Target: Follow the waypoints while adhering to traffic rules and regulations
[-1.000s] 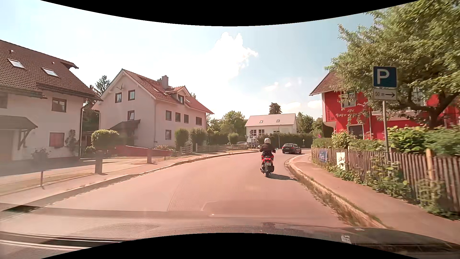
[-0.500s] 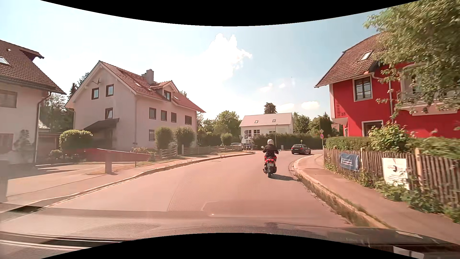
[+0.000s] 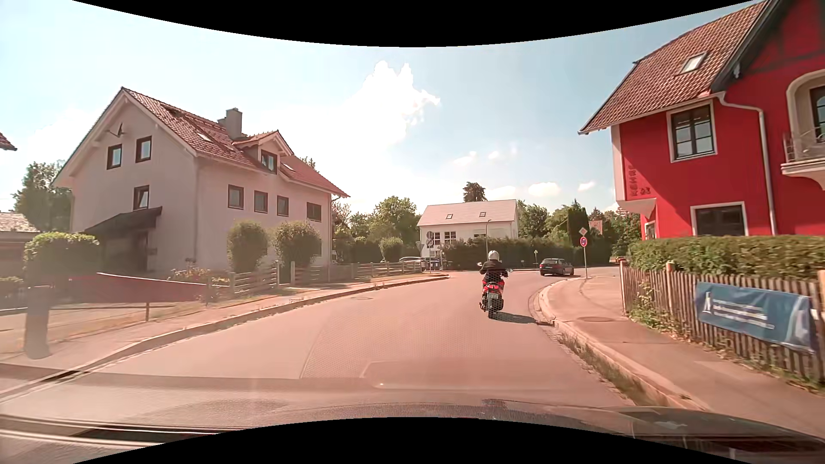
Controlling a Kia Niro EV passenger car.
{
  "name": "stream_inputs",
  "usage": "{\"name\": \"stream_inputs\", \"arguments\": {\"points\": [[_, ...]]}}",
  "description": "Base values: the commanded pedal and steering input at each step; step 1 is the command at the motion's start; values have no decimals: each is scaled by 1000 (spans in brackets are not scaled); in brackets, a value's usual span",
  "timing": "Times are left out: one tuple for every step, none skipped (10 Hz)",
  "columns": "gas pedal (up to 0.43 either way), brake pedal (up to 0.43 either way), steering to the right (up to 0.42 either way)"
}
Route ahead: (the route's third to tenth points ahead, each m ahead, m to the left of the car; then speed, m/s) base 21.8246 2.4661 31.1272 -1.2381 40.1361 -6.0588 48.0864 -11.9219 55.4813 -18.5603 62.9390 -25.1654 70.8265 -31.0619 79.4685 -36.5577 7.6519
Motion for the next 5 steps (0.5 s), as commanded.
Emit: {"name": "stream_inputs", "arguments": {"points": [[197,6,36],[197,6,40],[197,6,44],[197,6,49],[197,6,55]]}}
